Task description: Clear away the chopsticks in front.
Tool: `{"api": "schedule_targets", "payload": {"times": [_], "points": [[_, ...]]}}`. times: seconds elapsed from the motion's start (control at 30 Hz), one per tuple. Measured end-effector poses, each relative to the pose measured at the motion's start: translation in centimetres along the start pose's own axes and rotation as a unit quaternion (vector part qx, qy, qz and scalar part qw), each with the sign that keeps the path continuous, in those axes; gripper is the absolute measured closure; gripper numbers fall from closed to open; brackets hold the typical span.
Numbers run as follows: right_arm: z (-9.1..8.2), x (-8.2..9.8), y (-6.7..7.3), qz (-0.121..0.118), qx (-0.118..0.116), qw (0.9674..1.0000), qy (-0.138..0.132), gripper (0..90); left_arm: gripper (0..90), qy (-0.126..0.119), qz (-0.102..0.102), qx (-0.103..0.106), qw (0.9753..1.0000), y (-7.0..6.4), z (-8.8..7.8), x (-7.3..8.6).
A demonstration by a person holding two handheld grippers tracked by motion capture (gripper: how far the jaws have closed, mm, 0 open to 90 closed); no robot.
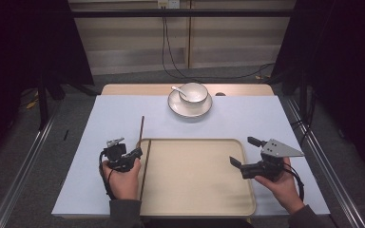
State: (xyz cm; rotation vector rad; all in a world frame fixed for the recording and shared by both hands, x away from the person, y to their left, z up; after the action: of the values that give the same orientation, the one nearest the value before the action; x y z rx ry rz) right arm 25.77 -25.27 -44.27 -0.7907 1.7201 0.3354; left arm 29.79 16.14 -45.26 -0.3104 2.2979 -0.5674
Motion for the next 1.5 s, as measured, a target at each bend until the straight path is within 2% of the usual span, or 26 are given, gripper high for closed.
{"api": "schedule_targets", "payload": {"times": [0.13,0.3,0.33,0.37,0.43,0.47,0.5,0.53,0.67,0.7,0.73,0.8,0.83,0.97,1.0,1.13,1.23,1.27,1.37,1.47,1.5], "points": [[0.0,0.0,0.0,-0.003,-0.002,1.0000,0.000,2.6,85.5,0.004,-0.005,0.000,1.0000,0.2,-0.3,1.0],[-0.1,0.1,0.0,-0.002,-0.003,1.0000,0.003,2.6,85.4,0.007,-0.010,0.013,0.9998,0.1,-0.8,1.5],[0.0,0.0,0.1,0.000,-0.003,1.0000,0.001,2.6,85.5,0.004,-0.005,0.007,1.0000,0.2,-0.9,1.6],[0.0,0.0,0.1,0.000,-0.004,1.0000,0.001,2.6,85.5,0.002,-0.011,0.006,0.9999,0.2,-1.0,1.7],[0.0,-0.1,0.1,-0.001,-0.008,1.0000,0.000,2.7,85.5,0.005,-0.017,0.014,0.9998,0.5,-1.3,1.9],[0.0,-0.1,0.1,-0.001,-0.008,1.0000,-0.001,2.7,85.5,0.003,-0.011,0.004,0.9999,0.6,-1.5,2.0],[-0.1,-0.1,0.2,-0.002,-0.013,0.9999,0.001,2.7,85.5,0.000,-0.019,0.009,0.9998,0.6,-1.6,2.2],[0.0,-0.1,0.3,-0.002,-0.006,1.0000,-0.001,2.7,85.5,0.003,-0.020,0.011,0.9997,0.8,-1.8,2.3],[-0.1,-0.1,0.3,-0.001,-0.010,1.0000,-0.001,2.7,85.4,0.005,-0.018,0.003,0.9998,1.0,-2.3,3.2],[-0.1,-0.1,0.2,-0.002,-0.009,1.0000,-0.002,2.8,85.5,0.006,-0.024,0.006,0.9997,1.0,-2.3,3.4],[-0.1,-0.1,0.2,-0.004,-0.006,1.0000,-0.001,2.7,85.5,0.010,-0.013,0.000,0.9999,1.2,-2.4,3.6],[-0.1,-0.1,0.2,-0.002,-0.012,0.9999,0.000,2.8,85.4,0.016,-0.016,-0.001,0.9998,1.2,-2.5,4.2],[-0.1,-0.1,0.2,-0.002,-0.011,0.9999,-0.001,2.8,85.4,0.019,-0.010,0.004,0.9998,1.2,-2.5,4.3],[-0.2,-0.2,0.3,-0.005,-0.010,0.9999,0.002,2.9,85.4,0.024,-0.008,-0.007,0.9996,1.0,-2.6,4.9],[-0.2,-0.2,0.3,-0.007,-0.010,0.9999,-0.001,3.0,85.4,0.027,-0.001,-0.001,0.9996,1.1,-2.6,5.0],[-0.3,-0.1,0.3,-0.004,-0.017,0.9998,0.004,3.0,85.3,0.031,-0.003,-0.003,0.9995,1.2,-2.9,5.3],[-0.1,-0.1,0.3,-0.007,-0.016,0.9998,0.004,3.0,85.1,0.040,0.005,-0.017,0.9991,1.5,-2.5,5.3],[-0.1,-0.1,0.3,-0.008,-0.014,0.9999,0.005,3.0,84.9,0.041,-0.006,-0.014,0.9990,1.5,-2.3,5.3],[-0.1,-0.2,0.3,-0.004,-0.013,0.9999,0.001,3.1,84.7,0.044,0.005,-0.015,0.9989,1.5,-2.2,5.3],[0.0,-0.2,0.3,-0.002,-0.020,0.9998,0.004,3.1,77.6,0.035,0.001,-0.010,0.9994,1.6,-2.2,5.2],[0.1,-0.2,0.3,-0.007,-0.020,0.9998,0.004,3.1,76.6,0.037,0.005,-0.016,0.9992,1.5,-2.2,5.2]]}}
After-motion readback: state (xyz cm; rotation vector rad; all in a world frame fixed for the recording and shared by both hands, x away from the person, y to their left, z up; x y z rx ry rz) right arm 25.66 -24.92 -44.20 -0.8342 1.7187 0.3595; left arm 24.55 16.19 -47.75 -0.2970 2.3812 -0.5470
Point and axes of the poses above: each handheld gripper's, and its own axes: z roughly forward along the jaws, x roughly out of its underside, y roughly to its left, the point moved 1 cm from there along z, roughly forward along the jaws, and after that the axes turned 10 degrees about -z, right-handed, at the moved point
